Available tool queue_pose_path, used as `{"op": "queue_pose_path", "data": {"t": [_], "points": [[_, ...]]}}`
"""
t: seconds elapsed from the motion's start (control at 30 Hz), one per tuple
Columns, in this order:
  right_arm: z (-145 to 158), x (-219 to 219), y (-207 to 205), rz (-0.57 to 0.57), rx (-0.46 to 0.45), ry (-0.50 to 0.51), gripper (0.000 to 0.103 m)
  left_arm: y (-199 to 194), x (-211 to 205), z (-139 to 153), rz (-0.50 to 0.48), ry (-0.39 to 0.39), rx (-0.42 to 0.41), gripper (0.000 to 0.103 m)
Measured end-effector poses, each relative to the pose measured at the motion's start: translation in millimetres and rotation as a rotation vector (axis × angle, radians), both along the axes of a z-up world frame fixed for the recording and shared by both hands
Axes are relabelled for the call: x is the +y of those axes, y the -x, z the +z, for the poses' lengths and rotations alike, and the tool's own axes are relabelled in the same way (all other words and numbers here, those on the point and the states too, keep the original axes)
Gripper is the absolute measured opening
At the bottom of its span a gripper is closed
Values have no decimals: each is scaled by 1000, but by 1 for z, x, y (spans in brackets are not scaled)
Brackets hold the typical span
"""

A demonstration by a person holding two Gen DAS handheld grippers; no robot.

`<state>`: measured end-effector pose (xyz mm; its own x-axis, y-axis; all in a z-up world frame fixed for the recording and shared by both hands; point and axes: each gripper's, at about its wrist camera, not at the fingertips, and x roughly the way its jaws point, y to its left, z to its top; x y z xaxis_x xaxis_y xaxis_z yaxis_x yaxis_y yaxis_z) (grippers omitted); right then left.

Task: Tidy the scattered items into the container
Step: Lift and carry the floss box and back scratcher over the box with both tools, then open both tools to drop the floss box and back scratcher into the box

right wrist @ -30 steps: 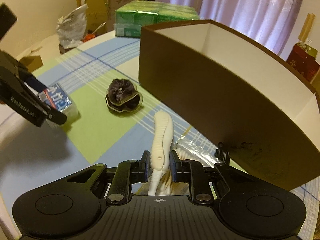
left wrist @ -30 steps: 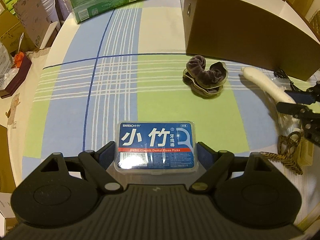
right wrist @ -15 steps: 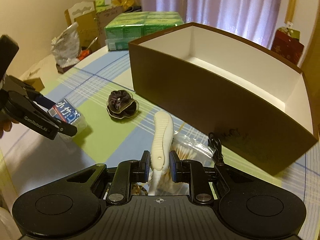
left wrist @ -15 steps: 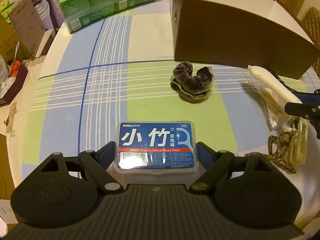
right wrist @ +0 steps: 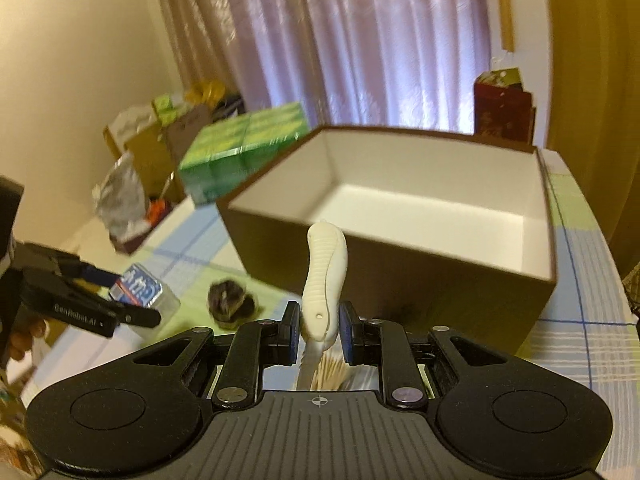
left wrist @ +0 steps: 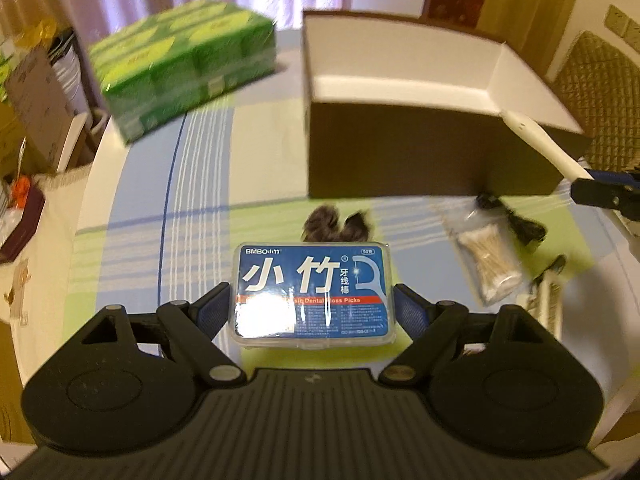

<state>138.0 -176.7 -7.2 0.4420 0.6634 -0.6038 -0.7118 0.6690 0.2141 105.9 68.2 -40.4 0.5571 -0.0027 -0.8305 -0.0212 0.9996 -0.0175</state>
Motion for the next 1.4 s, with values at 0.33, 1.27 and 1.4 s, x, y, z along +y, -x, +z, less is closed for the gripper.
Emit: {"op": "queue_pose_path", "data": {"t": [0.33, 1.27, 1.4], "points": [[35, -11, -42, -34, -56, -50, 23, -37, -22, 39, -124, 0, -104, 83], [-35, 68, -244, 23, 175, 207, 23, -277, -78, -16, -295, -36, 84, 83], [-40, 69, -257, 26, 192, 222, 23, -296, -83, -36, -300, -68, 136, 83]]}}
